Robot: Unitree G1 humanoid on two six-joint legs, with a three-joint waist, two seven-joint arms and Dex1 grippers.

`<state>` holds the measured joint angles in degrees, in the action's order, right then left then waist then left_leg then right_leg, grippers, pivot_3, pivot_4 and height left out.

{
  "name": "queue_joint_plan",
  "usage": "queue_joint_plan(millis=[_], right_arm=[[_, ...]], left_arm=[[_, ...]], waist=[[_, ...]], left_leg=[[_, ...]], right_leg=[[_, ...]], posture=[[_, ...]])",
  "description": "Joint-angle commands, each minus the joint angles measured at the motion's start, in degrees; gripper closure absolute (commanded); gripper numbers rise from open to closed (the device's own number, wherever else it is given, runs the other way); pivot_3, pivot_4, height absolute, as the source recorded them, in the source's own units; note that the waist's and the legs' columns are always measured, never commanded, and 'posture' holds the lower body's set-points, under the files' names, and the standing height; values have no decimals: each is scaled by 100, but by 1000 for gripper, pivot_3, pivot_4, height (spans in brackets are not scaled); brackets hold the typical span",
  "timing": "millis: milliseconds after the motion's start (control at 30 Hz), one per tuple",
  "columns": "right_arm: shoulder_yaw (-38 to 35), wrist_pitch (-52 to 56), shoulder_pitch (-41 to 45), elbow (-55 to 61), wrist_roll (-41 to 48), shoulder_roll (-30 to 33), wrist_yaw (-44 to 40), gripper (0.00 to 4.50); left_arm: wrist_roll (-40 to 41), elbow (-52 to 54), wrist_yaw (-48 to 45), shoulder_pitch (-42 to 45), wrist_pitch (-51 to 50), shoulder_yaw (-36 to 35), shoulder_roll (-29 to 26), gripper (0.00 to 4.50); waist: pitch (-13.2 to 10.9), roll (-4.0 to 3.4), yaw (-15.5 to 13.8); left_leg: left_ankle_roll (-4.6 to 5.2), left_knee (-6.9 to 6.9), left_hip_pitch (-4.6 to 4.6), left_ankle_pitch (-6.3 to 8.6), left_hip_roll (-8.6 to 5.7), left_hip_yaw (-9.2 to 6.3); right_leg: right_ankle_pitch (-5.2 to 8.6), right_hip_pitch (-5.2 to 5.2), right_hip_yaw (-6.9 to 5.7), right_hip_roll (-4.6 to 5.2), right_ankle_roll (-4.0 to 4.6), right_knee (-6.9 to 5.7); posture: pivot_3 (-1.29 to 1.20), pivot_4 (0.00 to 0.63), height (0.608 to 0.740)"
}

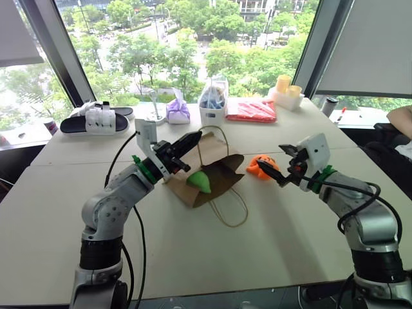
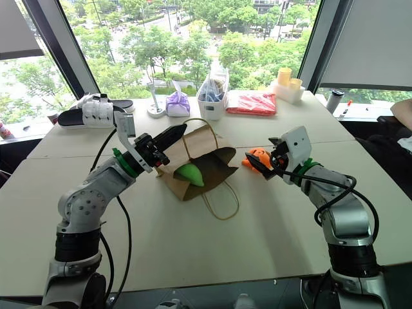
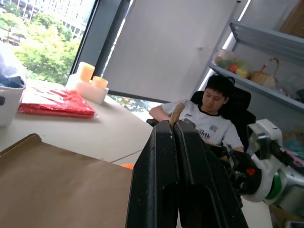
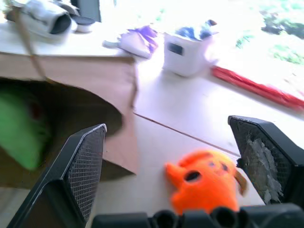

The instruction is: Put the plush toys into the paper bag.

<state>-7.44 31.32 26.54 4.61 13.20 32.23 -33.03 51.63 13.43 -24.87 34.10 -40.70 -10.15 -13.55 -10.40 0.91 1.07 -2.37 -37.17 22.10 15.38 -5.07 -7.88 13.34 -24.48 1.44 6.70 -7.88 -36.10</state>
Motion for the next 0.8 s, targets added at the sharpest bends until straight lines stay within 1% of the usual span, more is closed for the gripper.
queue_joint_plan(millis=[33, 100, 133, 233, 367, 400, 433, 467, 533, 567, 600, 667, 700, 767, 800], right_arm=[[269, -747, 419, -1023, -332, -69, -39, 37], [472, -1177, 766, -1964, -536, -231, 14, 37], [564, -1403, 925, -2395, -665, -299, 67, 37], [783, -2066, 1331, -3501, -1055, -473, 335, 37], [966, -2763, 1696, -4432, -1401, -603, 578, 37], [955, -2865, 1772, -4577, -1422, -645, 627, 528], [937, -2939, 1837, -4692, -1429, -677, 655, 744], [938, -3016, 1895, -4784, -1458, -689, 668, 1282], [938, -3111, 1973, -4925, -1512, -682, 688, 2087], [931, -3151, 1999, -4987, -1526, -670, 686, 2592], [917, -3172, 2010, -5015, -1525, -655, 675, 3191], [891, -3176, 1996, -4976, -1508, -633, 650, 3805], [887, -3091, 1896, -4755, -1508, -573, 612, 4099], [788, -2746, 1590, -4023, -1355, -440, 436, 4099], [692, -2455, 1323, -3326, -1233, -316, 321, 4099]], left_arm=[[-16, 100, -42, 84, 138, -8, -22, 4500], [-20, 142, -26, 70, 142, -3, -18, 4500], [-24, 158, -15, 62, 143, 0, -13, 4500], [-84, 264, 6, -4, 144, 56, -27, 4500], [-103, 345, 86, -18, 136, 35, -11, 4500], [-104, 363, 108, -21, 131, 28, -11, 4500], [-101, 377, 125, -24, 128, 24, -12, 4500], [-93, 381, 138, -19, 120, 21, -18, 4500], [-96, 372, 145, -10, 118, 21, -33, 4500], [-101, 360, 148, -5, 120, 22, -34, 4500], [-102, 344, 152, 2, 121, 21, -31, 4500], [-107, 314, 132, 9, 125, 18, -42, 4500], [-106, 296, 123, 11, 123, 18, -43, 4500], [-112, 263, 90, 17, 125, 19, -59, 4500], [-115, 237, 80, 30, 127, 14, -64, 4500]], waist=[[-1, -2, -12], [-1, -2, 14], [-1, -2, 18], [-1, -2, -1], [-1, -1, -23], [-1, -1, -15], [-1, -1, -11], [-1, -1, 3], [-1, -1, 18], [-1, -1, 17], [-1, -1, 14], [-1, -1, 8], [-1, -1, 7], [-1, -2, 2], [-1, -2, -23]], left_leg=[[0, 0, 1, 0, 0, 0], [-3, -2, 2, -2, 0, 2], [-29, -3, 2, -17, -1, 6], [-32, 1, 0, -18, 0, 4], [-33, 2, 6, -19, -1, 2], [-33, 1, 8, -19, -2, 2], [-33, 1, 8, -19, -2, 3], [-34, 1, 7, -19, -2, 3], [-34, 2, 6, -20, -1, 3], [-34, 2, 3, -20, 0, 3], [-35, 3, 4, -20, 0, 3], [-35, 1, 4, -20, 0, 3], [-35, 0, 5, -20, -1, 3], [-35, 0, 5, -20, -1, 3], [-35, 1, 5, -20, -1, 0]], right_leg=[[0, 0, 1, 0, 0, 0], [0, -1, 1, 1, 0, 1], [-1, -1, 5, 1, 0, 2], [-1, -1, 5, 0, 0, 2], [-1, -2, 5, 2, 0, 8], [-1, -2, 5, 2, 0, 9], [-1, -2, 5, 2, 0, 10], [-1, -2, 5, 2, 0, 9], [-1, -2, 5, 1, 0, 7], [-1, -2, 5, 0, 0, 5], [-1, -2, 5, 0, 0, 5], [-1, -2, 5, 0, 0, 5], [-1, -2, 5, 1, 0, 6], [-1, -2, 5, 0, 0, 6], [-1, -2, 4, 0, 0, 5]], posture=[[0, 150, 740], [0, 150, 740], [0, 150, 740], [0, 150, 740], [0, 150, 740], [0, 150, 740], [0, 150, 740], [0, 150, 740], [0, 150, 740], [0, 150, 740], [0, 150, 740], [0, 150, 740], [0, 150, 740], [0, 150, 740], [0, 150, 740]])
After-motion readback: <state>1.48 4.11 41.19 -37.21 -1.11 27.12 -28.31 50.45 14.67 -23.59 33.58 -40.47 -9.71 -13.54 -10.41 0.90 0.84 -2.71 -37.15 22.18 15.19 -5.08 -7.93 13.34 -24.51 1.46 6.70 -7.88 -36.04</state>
